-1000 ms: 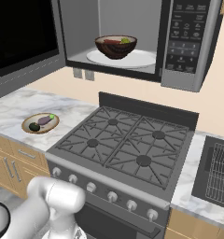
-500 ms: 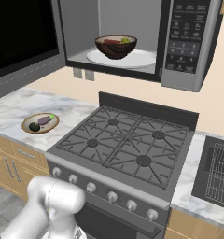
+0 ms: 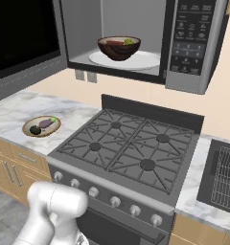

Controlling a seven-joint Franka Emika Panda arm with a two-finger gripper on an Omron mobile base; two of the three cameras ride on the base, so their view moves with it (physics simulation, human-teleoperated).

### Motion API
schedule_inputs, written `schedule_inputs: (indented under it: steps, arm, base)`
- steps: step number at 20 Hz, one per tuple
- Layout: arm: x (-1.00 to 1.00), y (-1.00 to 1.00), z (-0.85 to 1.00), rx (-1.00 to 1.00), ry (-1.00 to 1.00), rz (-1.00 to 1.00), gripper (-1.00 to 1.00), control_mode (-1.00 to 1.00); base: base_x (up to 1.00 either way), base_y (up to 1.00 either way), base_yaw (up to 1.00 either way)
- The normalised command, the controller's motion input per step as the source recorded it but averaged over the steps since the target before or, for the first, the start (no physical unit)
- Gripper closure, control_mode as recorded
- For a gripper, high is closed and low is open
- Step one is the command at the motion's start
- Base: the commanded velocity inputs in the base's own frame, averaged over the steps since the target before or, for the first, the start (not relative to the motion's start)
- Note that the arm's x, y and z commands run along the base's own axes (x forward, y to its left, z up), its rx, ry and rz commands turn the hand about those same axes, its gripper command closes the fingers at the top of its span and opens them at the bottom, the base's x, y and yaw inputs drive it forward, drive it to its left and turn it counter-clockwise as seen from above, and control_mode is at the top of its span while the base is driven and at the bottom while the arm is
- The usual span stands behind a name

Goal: Place the bowl containing the broccoli and hot dog in the microwave. Close the microwave door and press the start button to microwave the meal.

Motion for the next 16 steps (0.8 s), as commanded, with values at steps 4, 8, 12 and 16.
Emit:
schedule_inputs:
  steps: [4,8,12,16]
  arm:
    - [0.96,0.69,-0.75,0.00,-0.25,0.00,-1.00,-1.00]
    - [0.72,0.79,-0.47,0.00,-0.27,-0.03,-1.00,-1.00]
    - [0.26,0.67,0.00,0.00,-0.11,-0.09,-1.00,-1.00]
    - [0.00,0.46,0.18,0.00,0.00,-0.06,-1.00,-1.00]
  base:
    - [0.00,0.00,0.00]
    - [0.00,0.00,0.00]
    - [0.00,0.00,0.00]
    - [0.00,0.00,0.00]
